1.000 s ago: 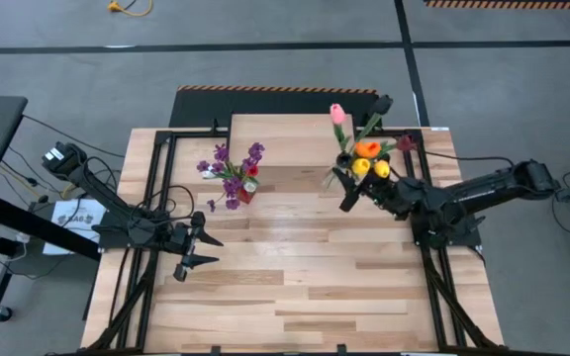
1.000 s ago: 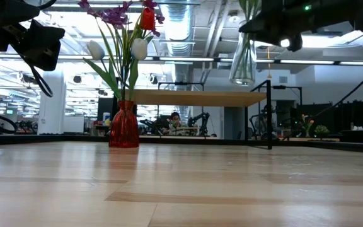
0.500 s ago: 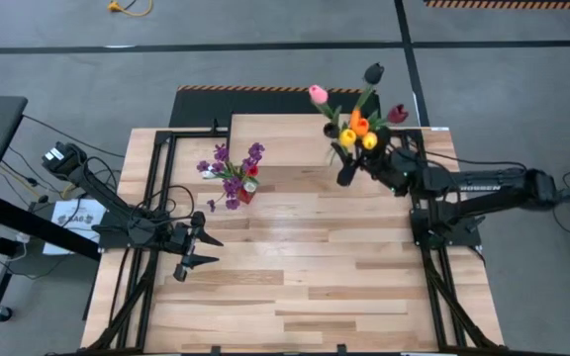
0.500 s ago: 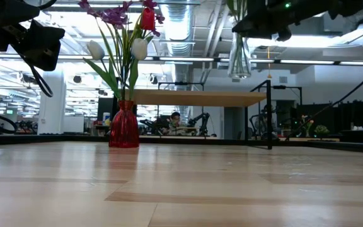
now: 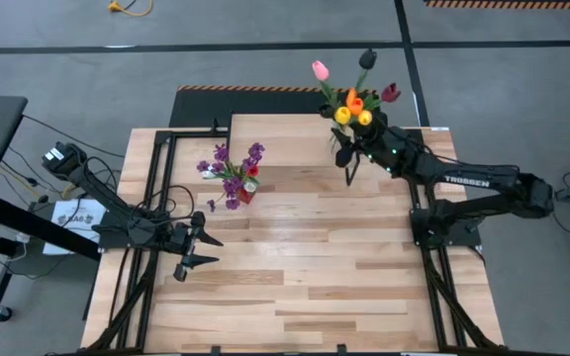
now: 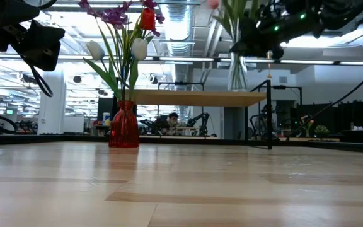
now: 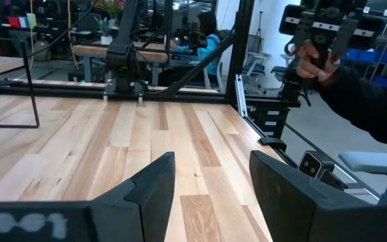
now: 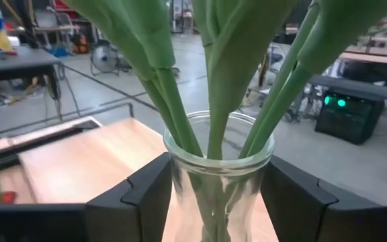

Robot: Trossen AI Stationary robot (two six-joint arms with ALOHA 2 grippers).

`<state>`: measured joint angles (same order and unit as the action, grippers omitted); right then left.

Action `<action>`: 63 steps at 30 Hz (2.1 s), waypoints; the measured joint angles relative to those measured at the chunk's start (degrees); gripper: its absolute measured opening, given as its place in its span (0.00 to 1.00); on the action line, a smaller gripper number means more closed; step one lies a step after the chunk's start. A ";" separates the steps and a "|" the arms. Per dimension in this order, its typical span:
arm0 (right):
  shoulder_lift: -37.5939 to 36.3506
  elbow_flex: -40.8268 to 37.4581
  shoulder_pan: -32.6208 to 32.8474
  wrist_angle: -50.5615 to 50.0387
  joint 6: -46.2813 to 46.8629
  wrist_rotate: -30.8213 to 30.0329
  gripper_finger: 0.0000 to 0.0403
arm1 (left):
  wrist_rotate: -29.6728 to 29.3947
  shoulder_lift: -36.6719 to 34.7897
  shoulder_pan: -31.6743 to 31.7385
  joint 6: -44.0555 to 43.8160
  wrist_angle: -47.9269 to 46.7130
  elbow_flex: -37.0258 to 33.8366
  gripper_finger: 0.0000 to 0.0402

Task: Pick and place flowers into a vace then onto a shelf
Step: Put the transparent flower vase on the shelf, then put the red flower vase on the shelf

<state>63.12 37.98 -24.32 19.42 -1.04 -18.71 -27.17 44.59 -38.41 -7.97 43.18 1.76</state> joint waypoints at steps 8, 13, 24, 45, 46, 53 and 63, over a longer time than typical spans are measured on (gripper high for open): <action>4.35 0.09 -4.20 3.79 1.06 4.49 0.46 | -0.01 0.00 -0.02 0.00 0.00 0.00 0.46; 5.17 0.15 -5.09 4.55 1.05 5.26 0.48 | -0.01 0.01 0.00 0.00 0.00 0.00 0.46; 5.08 -0.02 -3.89 3.54 1.05 3.75 0.61 | -0.01 0.01 -0.02 -0.02 0.00 0.00 0.46; 1.99 -0.02 -0.78 -0.90 -1.95 -1.34 0.68 | -0.01 0.01 0.00 -0.85 -0.01 0.00 0.46; 1.31 -0.02 -0.78 -1.06 -1.96 -1.31 0.68 | -0.01 0.00 -0.01 -0.85 -0.02 0.00 0.46; -3.61 -0.02 -0.08 -8.65 -0.20 -1.06 0.68 | -0.01 -0.01 -0.01 -0.87 -0.28 0.00 0.46; -10.39 -0.02 8.74 -18.45 2.81 -0.92 0.67 | 0.31 -0.01 0.00 -0.79 -0.22 0.00 0.46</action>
<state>52.74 37.95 -15.58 0.97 1.77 -19.63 -26.86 44.58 -38.41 -8.75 42.96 1.76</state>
